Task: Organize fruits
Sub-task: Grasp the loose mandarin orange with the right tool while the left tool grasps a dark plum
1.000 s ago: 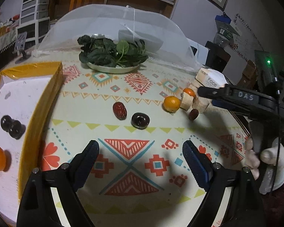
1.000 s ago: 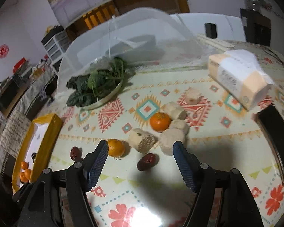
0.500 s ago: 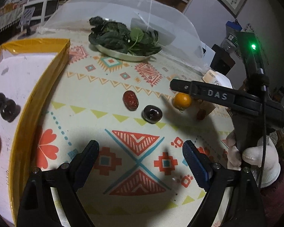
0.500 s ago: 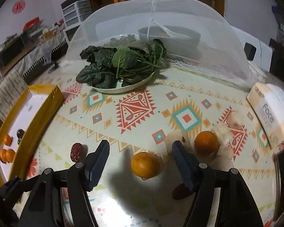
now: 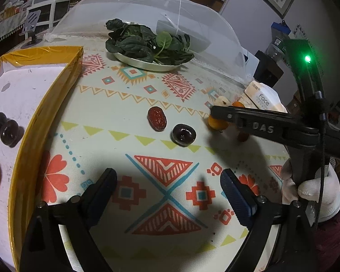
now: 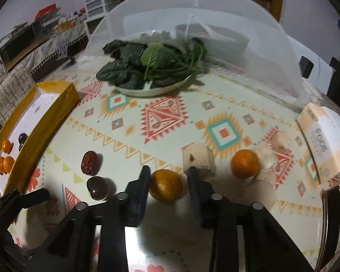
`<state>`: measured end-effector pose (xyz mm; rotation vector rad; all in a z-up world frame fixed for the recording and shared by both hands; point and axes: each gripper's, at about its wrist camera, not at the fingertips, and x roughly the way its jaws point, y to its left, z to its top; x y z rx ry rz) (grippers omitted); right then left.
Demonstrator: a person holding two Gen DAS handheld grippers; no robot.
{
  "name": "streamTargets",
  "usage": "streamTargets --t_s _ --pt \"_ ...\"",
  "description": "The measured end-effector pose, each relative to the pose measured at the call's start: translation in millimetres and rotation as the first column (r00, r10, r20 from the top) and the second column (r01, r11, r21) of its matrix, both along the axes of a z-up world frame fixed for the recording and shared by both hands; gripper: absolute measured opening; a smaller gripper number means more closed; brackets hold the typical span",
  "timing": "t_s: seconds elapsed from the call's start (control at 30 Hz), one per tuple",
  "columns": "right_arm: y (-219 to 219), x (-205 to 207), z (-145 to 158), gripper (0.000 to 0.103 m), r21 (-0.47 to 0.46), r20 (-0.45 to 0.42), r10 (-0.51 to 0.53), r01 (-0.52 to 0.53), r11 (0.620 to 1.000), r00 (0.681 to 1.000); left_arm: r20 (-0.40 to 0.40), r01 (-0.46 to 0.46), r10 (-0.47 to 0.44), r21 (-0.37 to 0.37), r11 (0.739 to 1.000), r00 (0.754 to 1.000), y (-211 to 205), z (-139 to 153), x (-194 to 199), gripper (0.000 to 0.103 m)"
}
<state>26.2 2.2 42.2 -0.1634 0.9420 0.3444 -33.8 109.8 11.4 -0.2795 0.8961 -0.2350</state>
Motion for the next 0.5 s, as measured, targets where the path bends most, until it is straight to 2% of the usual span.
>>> streamTargets --t_s 0.2,0.4,0.5 --pt "8.8 0.1 -13.8 0.036 -0.033 -0.015 -0.021 0.02 0.999 1.0 -0.002 0.004 -0.004 0.033 0.999 1.0 -5.0 -0.3 0.9 0.094" --pt "-7.3 -15.2 1.5 0.035 0.066 0.009 -0.062 0.061 0.996 0.998 -0.004 0.012 -0.012 0.039 0.999 1.0 -7.2 -0.5 1.8 0.099" --pt "-17.7 -31.6 13.6 0.035 0.1 0.03 -0.075 0.072 0.992 0.997 -0.008 0.006 -0.006 0.07 0.998 1.0 -10.7 -1.1 2.5 0.099"
